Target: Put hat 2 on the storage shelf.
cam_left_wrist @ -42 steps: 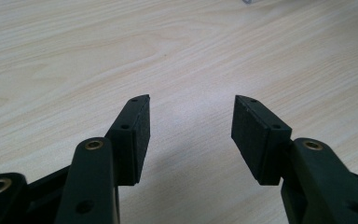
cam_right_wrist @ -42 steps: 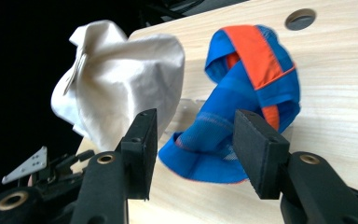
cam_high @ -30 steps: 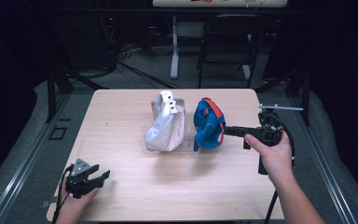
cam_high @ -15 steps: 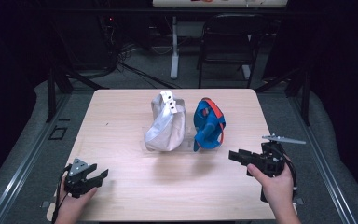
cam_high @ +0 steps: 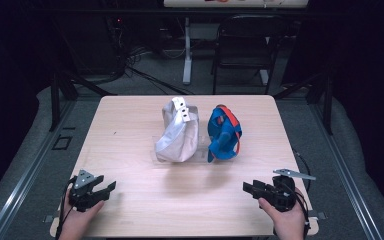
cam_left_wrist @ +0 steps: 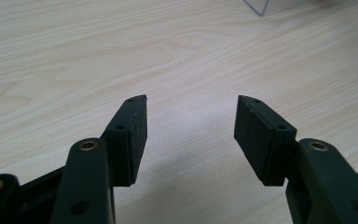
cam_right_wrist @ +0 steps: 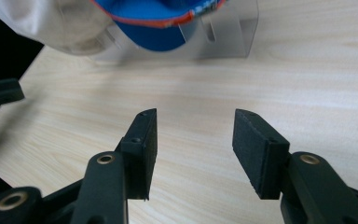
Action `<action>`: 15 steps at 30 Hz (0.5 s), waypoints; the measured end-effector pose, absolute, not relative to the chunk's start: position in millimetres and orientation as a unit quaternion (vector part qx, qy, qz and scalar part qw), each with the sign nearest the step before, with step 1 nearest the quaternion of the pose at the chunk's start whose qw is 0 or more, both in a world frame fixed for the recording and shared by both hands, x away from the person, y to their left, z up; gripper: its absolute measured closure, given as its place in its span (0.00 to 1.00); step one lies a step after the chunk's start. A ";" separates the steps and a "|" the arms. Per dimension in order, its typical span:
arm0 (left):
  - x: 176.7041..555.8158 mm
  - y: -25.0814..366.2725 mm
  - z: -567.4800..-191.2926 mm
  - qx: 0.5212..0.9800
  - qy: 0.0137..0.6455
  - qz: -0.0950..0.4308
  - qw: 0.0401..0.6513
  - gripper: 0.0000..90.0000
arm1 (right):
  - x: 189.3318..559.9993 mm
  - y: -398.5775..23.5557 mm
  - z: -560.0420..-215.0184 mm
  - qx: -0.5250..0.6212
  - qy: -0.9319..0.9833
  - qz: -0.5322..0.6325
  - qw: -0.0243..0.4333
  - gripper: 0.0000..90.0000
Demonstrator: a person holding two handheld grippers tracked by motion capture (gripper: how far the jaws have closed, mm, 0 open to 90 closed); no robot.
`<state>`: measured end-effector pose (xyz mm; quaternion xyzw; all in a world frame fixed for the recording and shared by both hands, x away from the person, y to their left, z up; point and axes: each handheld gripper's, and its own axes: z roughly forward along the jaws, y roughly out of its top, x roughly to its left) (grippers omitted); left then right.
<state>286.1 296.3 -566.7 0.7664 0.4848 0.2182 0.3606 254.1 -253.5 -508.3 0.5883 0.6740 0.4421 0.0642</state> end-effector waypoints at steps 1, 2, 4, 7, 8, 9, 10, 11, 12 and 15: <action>286.0 296.4 -566.8 0.766 0.485 0.218 0.360 0.50 | 253.6 -251.7 -512.8 0.587 0.678 0.438 0.067 0.56; 286.0 296.6 -566.9 0.766 0.485 0.218 0.360 0.50 | 253.4 -250.4 -515.9 0.586 0.678 0.437 0.069 0.55; 286.0 297.2 -566.1 0.769 0.485 0.214 0.357 0.50 | 253.2 -246.3 -526.5 0.582 0.684 0.431 0.086 0.53; 286.0 297.1 -566.3 0.767 0.484 0.215 0.361 0.50 | 251.3 -243.8 -534.3 0.579 0.686 0.431 0.091 0.53; 285.9 297.3 -565.9 0.767 0.484 0.214 0.363 0.50 | 250.6 -243.5 -535.5 0.577 0.687 0.431 0.094 0.52; 285.9 297.3 -565.9 0.767 0.484 0.214 0.363 0.50 | 250.6 -243.5 -535.5 0.577 0.687 0.431 0.094 0.52; 286.0 297.3 -565.9 0.767 0.483 0.215 0.363 0.50 | 249.2 -243.0 -537.3 0.574 0.689 0.430 0.106 0.52; 286.2 297.1 -565.9 0.766 0.484 0.214 0.364 0.50 | 247.9 -242.5 -539.2 0.573 0.686 0.433 0.116 0.52; 286.4 297.0 -566.0 0.766 0.483 0.214 0.365 0.50 | 246.8 -242.4 -541.7 0.571 0.685 0.435 0.124 0.52; 287.1 296.2 -566.9 0.766 0.480 0.216 0.368 0.49 | 246.7 -240.7 -551.5 0.576 0.684 0.429 0.128 0.52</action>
